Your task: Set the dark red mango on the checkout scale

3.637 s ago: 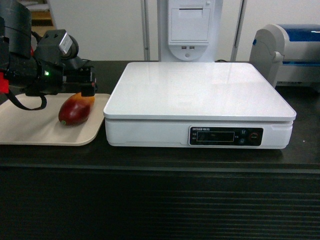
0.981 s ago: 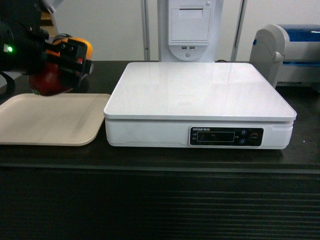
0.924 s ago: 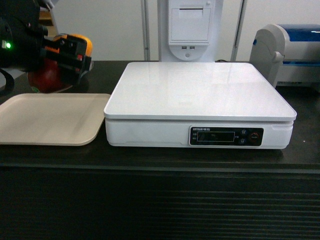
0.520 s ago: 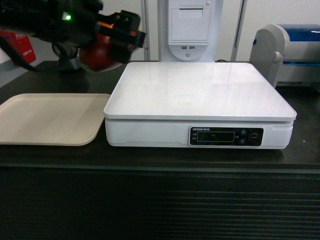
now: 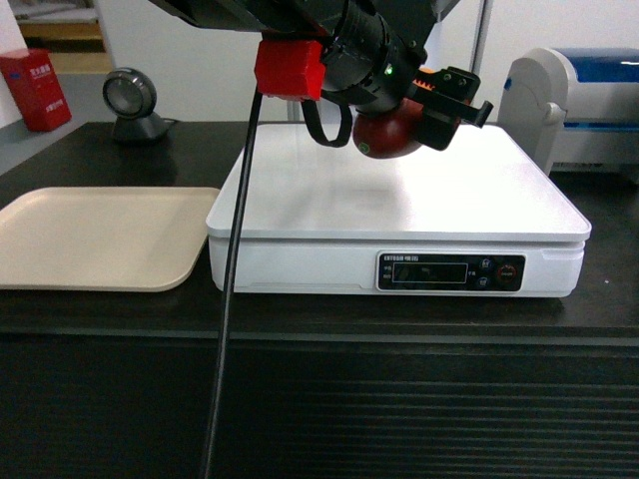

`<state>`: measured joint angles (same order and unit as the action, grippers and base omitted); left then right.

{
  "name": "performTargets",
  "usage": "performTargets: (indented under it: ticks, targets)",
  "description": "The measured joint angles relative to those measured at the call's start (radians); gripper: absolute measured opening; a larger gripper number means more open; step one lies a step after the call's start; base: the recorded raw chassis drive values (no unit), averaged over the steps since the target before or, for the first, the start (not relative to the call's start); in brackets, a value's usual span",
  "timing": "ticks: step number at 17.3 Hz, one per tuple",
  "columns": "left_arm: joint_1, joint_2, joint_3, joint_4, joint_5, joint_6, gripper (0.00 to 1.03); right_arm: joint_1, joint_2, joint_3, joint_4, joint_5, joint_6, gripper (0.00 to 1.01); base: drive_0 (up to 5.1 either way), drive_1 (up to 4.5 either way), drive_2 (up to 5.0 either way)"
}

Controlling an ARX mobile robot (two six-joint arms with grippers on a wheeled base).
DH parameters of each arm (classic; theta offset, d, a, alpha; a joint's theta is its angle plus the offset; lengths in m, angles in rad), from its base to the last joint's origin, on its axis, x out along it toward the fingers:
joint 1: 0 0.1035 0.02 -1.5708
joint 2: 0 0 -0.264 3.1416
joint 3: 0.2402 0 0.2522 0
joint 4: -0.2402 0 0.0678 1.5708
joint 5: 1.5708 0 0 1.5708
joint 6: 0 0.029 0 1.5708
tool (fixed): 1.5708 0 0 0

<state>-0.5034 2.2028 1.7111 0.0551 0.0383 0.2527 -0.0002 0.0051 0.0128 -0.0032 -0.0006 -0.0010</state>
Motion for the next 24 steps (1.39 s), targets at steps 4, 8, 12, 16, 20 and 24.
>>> performTargets:
  ticks: [4,8,12,16,20,24]
  targets:
    - [0.013,0.150,0.206,-0.109,-0.010,-0.008,0.69,0.000,0.000,0.000,0.000,0.000,0.000,0.98,0.0,0.00,0.0]
    - [0.005,0.171,0.236,-0.137,-0.020,0.009,0.69,0.000,0.000,0.000,0.000,0.000,0.000,0.98,0.0,0.00,0.0]
    - [-0.008,0.199,0.235,-0.159,-0.029,0.034,0.69,0.000,0.000,0.000,-0.001,0.000,0.000,0.98,0.0,0.00,0.0]
    - [-0.008,0.199,0.235,-0.163,-0.031,0.040,1.00,0.000,0.000,0.000,-0.001,0.000,0.000,0.98,0.0,0.00,0.0]
    - [-0.008,0.198,0.235,-0.142,-0.031,0.040,0.98,0.000,0.000,0.000,-0.001,0.000,0.000,0.98,0.0,0.00,0.0]
    - [-0.006,0.171,0.195,-0.101,-0.039,0.044,0.98,0.000,0.000,0.000,0.000,0.000,0.000,0.98,0.0,0.00,0.0]
